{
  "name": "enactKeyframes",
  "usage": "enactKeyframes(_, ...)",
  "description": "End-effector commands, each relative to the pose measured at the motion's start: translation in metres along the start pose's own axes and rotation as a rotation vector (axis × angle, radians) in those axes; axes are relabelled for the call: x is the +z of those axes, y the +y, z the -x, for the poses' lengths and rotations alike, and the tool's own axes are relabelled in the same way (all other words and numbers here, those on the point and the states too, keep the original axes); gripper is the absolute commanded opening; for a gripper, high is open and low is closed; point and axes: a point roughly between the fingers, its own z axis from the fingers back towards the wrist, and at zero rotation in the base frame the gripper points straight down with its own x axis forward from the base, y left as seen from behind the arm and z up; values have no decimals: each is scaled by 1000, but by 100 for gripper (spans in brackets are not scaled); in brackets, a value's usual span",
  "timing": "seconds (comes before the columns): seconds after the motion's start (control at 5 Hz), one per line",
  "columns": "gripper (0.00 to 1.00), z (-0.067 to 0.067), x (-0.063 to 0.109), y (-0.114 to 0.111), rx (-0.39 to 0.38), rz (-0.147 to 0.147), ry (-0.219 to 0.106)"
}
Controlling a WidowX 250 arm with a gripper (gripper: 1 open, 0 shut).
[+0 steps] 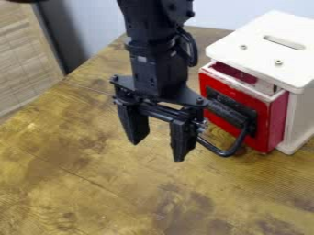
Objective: Close the drawer
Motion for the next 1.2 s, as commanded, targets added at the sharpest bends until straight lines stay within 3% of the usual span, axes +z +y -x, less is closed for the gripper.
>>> enactKeyframes(0.0, 100, -4, -5, -2, -1, 2, 6)
enactKeyframes(0.6, 100, -46, -30, -15, 39, 2, -12)
enactKeyframes(1.0, 100, -67, -41, -17, 55, 3, -14)
